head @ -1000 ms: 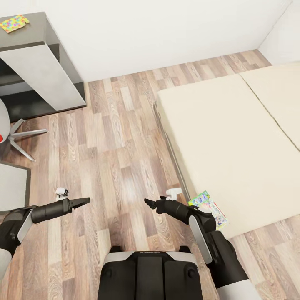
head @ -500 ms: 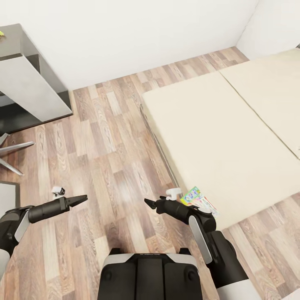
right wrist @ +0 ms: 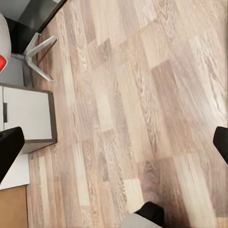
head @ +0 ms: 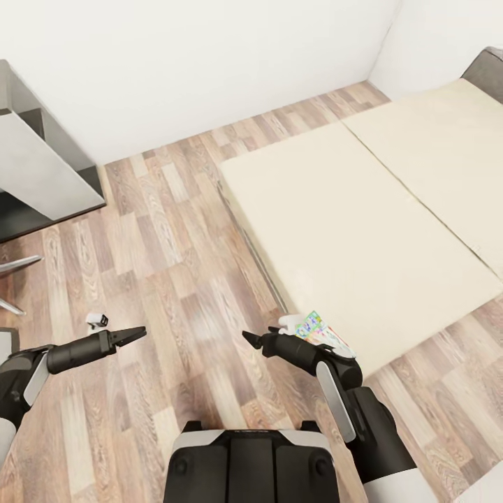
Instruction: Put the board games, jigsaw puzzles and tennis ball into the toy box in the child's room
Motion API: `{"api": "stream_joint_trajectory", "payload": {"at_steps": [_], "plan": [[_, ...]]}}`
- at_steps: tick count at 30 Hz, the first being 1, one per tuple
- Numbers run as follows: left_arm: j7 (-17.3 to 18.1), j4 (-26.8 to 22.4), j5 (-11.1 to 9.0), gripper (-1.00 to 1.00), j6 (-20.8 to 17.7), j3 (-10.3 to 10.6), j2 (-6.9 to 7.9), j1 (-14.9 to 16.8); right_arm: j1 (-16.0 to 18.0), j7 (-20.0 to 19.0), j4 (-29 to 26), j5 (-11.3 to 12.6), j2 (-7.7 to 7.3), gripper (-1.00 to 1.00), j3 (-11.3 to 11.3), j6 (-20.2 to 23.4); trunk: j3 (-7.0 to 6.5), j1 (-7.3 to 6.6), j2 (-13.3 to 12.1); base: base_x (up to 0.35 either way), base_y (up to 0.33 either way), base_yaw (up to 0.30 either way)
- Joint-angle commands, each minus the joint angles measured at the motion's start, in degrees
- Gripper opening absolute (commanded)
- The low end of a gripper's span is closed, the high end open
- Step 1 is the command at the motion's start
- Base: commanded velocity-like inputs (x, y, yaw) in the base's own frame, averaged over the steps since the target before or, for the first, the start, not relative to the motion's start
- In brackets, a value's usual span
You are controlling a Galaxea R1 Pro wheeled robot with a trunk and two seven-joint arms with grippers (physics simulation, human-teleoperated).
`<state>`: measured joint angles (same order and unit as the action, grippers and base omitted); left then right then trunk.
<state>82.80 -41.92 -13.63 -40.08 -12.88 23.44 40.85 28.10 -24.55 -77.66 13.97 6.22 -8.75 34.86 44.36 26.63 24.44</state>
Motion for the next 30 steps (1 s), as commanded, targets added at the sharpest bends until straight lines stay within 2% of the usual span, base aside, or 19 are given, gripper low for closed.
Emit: {"api": "stream_joint_trajectory", "payload": {"at_steps": [1,14,20,30], "plan": [[0.2,0.0,-0.1,1.0,-0.6,0.0,0.02,0.0,0.0,0.0,0.0,0.3,0.02,1.0,0.0,0.3,-0.03,0.03,0.1,0.0,0.02,-0.157],[0.2,0.0,-0.1,1.0,-0.6,0.0,0.58,0.0,0.0,0.0,0.0,0.3,0.09,1.0,0.0,0.0,-1.12,0.03,0.1,0.0,0.134,-0.156],[0.2,0.0,-0.2,1.0,-0.6,-0.1,1.71,0.0,0.0,0.0,0.7,0.3,0.27,1.0,0.0,0.0,-1.62,0.03,0.1,0.0,0.125,-0.156],[0.2,0.0,-0.3,1.0,-0.6,-0.2,2.18,0.0,0.0,0.0,1.0,0.4,0.23,1.0,0.0,-0.1,-2.46,0.03,0.1,0.0,0.119,-0.155]]}}
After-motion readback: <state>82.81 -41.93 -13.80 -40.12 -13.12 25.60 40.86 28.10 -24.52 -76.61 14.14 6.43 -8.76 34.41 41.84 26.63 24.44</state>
